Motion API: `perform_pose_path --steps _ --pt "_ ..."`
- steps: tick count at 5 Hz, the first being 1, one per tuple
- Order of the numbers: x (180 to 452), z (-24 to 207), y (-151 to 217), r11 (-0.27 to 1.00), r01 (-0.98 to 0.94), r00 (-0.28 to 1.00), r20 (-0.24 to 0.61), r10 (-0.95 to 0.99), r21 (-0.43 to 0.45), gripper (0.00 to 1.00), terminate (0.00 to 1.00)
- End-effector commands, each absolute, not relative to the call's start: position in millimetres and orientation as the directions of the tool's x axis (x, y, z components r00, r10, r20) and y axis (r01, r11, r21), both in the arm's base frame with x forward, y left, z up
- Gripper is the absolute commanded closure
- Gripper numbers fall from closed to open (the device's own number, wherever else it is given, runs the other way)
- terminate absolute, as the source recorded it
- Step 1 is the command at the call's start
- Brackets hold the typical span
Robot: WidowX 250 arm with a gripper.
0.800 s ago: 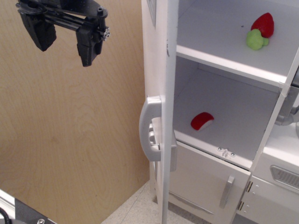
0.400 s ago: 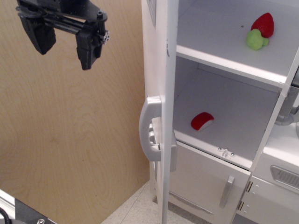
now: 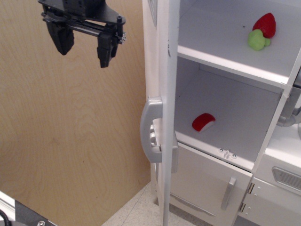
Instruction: Close fridge
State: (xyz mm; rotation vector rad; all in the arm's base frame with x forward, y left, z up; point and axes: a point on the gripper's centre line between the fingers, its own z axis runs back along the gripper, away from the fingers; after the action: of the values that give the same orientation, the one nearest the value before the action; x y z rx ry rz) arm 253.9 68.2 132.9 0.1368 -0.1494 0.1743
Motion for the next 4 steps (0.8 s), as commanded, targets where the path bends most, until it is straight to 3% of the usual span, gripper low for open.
perform_pose_path --steps 1,4 --pt "282.9 139.7 54.9 0.972 -0.194 0.965 0.204 0.166 0.129 0.00 0.00" --pt "311.1 135.2 29.0 0.968 -0.224 0.970 0.123 0.210 0.116 0.00 0.00"
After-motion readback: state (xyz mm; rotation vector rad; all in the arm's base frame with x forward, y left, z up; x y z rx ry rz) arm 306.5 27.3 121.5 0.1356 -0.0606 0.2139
